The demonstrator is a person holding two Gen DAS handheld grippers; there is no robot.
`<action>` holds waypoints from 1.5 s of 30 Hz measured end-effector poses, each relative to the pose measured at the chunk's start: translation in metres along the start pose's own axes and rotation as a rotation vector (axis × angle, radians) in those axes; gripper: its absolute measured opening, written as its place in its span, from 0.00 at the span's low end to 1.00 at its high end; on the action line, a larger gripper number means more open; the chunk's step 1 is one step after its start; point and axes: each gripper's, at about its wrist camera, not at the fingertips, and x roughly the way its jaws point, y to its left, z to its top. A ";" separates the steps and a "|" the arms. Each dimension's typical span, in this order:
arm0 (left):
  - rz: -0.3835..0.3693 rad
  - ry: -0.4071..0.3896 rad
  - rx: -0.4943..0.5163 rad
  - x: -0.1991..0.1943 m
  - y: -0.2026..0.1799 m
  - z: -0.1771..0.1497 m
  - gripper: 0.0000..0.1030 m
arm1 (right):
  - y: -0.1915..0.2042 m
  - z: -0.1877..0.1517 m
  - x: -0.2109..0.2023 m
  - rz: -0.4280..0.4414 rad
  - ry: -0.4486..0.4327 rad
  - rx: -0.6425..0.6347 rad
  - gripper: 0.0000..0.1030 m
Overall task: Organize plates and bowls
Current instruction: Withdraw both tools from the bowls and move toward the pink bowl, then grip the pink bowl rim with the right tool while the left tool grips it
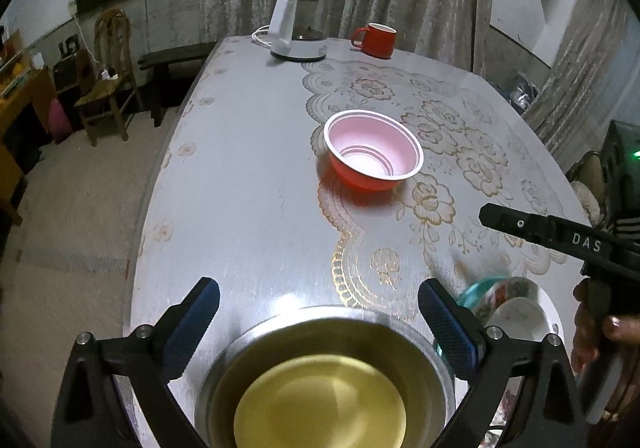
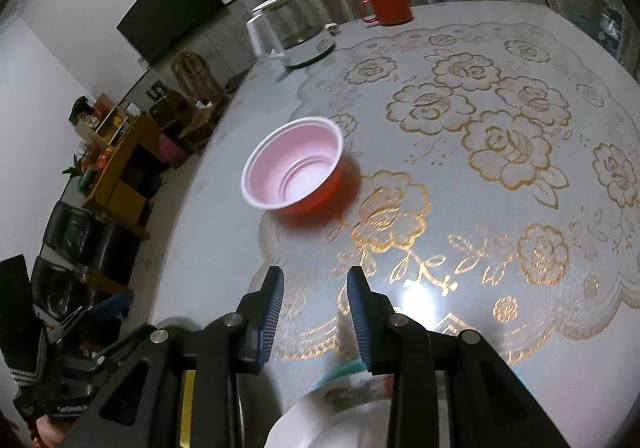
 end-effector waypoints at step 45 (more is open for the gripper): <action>0.019 0.047 -0.107 0.089 0.010 0.092 0.97 | -0.022 0.080 0.073 0.010 0.019 0.044 0.35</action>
